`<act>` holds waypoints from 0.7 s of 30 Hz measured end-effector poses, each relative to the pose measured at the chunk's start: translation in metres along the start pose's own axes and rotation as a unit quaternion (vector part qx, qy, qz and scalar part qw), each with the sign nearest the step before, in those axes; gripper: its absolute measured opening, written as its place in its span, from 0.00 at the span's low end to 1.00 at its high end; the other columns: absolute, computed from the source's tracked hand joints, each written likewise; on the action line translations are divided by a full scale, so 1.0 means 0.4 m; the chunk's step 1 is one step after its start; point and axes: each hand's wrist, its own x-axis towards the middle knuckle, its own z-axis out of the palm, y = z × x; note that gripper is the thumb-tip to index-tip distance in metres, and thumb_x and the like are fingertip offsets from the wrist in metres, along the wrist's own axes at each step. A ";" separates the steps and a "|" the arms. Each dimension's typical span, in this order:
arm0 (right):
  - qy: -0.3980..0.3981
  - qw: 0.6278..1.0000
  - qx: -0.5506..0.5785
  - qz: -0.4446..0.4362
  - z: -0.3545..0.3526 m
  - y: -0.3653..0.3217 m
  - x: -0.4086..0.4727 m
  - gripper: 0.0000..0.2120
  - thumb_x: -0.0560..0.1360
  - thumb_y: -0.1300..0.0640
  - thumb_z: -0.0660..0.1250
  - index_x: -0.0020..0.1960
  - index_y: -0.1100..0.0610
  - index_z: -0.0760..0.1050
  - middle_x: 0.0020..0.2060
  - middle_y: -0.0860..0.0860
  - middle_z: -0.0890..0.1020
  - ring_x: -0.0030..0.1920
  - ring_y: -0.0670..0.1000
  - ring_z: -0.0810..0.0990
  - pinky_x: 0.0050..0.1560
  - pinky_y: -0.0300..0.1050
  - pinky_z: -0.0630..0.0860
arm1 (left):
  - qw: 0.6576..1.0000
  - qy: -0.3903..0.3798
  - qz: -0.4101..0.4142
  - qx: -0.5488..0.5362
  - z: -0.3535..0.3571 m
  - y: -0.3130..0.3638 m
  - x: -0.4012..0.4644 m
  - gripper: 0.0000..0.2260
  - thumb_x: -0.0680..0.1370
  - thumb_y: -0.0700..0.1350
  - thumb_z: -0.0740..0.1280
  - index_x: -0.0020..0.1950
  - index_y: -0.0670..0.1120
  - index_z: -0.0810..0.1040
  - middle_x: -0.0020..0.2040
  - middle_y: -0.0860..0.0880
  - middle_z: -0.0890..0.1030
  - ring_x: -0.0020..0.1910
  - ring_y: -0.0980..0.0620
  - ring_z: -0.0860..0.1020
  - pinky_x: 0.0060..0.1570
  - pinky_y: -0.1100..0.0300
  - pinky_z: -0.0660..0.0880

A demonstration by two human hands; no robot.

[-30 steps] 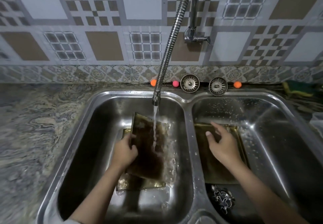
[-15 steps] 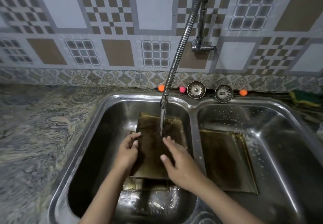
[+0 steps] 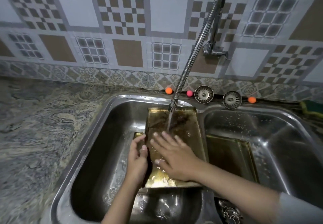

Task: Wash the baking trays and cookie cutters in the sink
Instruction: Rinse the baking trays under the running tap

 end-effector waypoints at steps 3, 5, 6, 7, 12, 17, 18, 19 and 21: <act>0.015 0.986 -0.023 0.165 -0.046 0.072 0.053 0.32 0.80 0.40 0.45 0.78 0.54 0.41 0.77 0.54 0.38 0.76 0.55 0.35 0.72 0.62 0.36 | 1.000 -0.019 0.013 0.000 0.021 0.004 -0.020 0.15 0.81 0.35 0.58 0.58 0.53 0.73 0.58 0.52 0.77 0.53 0.64 0.77 0.54 0.66 0.74; 0.026 0.974 0.000 0.223 -0.055 0.054 0.082 0.32 0.81 0.43 0.45 0.78 0.56 0.41 0.77 0.55 0.38 0.76 0.58 0.34 0.70 0.67 0.35 | 0.999 -0.043 0.029 0.003 0.054 0.011 -0.040 0.14 0.80 0.35 0.58 0.59 0.52 0.72 0.59 0.53 0.76 0.56 0.64 0.77 0.55 0.66 0.74; 0.025 0.979 0.007 0.201 -0.046 0.027 0.083 0.31 0.81 0.44 0.46 0.78 0.56 0.40 0.77 0.55 0.38 0.75 0.58 0.33 0.70 0.67 0.34 | 0.999 -0.044 0.030 -0.006 0.068 0.015 -0.046 0.14 0.80 0.34 0.58 0.59 0.51 0.72 0.58 0.54 0.77 0.55 0.65 0.77 0.53 0.69 0.73; 0.016 0.988 0.013 0.153 -0.033 -0.005 0.071 0.30 0.81 0.47 0.47 0.78 0.55 0.40 0.77 0.53 0.39 0.75 0.56 0.33 0.71 0.65 0.34 | 0.999 -0.038 0.025 -0.021 0.073 0.016 -0.041 0.14 0.80 0.34 0.57 0.59 0.50 0.72 0.56 0.55 0.77 0.52 0.68 0.77 0.49 0.72 0.73; -0.018 0.998 0.004 0.057 -0.020 0.032 -0.005 0.29 0.81 0.42 0.45 0.77 0.47 0.36 0.75 0.48 0.35 0.74 0.50 0.31 0.74 0.56 0.35 | 0.998 0.031 0.010 -0.050 0.021 0.035 0.002 0.13 0.81 0.33 0.57 0.59 0.48 0.71 0.53 0.59 0.73 0.49 0.66 0.74 0.40 0.77 0.70; 0.056 0.973 0.055 0.216 -0.046 0.081 0.094 0.31 0.81 0.44 0.46 0.78 0.55 0.40 0.76 0.55 0.36 0.75 0.57 0.33 0.71 0.62 0.35 | 0.998 -0.031 0.056 0.007 0.064 0.039 -0.031 0.13 0.81 0.36 0.58 0.60 0.51 0.72 0.55 0.55 0.76 0.47 0.69 0.76 0.44 0.76 0.71; 0.071 0.980 0.061 0.177 -0.044 0.051 0.101 0.30 0.81 0.45 0.47 0.78 0.54 0.41 0.76 0.53 0.37 0.76 0.56 0.34 0.70 0.62 0.33 | 0.997 -0.035 0.069 0.007 0.072 0.044 -0.035 0.14 0.81 0.35 0.58 0.59 0.52 0.72 0.56 0.53 0.77 0.49 0.67 0.76 0.48 0.75 0.71; 0.072 0.987 0.070 0.122 -0.038 0.019 0.094 0.29 0.82 0.47 0.47 0.78 0.53 0.42 0.77 0.51 0.38 0.76 0.53 0.35 0.71 0.61 0.32 | 0.997 -0.027 0.074 -0.004 0.071 0.051 -0.031 0.14 0.80 0.34 0.58 0.58 0.52 0.73 0.56 0.53 0.77 0.51 0.67 0.76 0.50 0.74 0.70; 0.034 0.997 0.076 0.003 -0.017 -0.021 0.050 0.28 0.82 0.47 0.48 0.78 0.50 0.41 0.76 0.46 0.37 0.75 0.48 0.33 0.72 0.56 0.32 | 0.997 0.002 0.067 -0.027 0.042 0.059 -0.005 0.14 0.80 0.33 0.58 0.57 0.51 0.73 0.57 0.52 0.77 0.55 0.65 0.77 0.56 0.70 0.72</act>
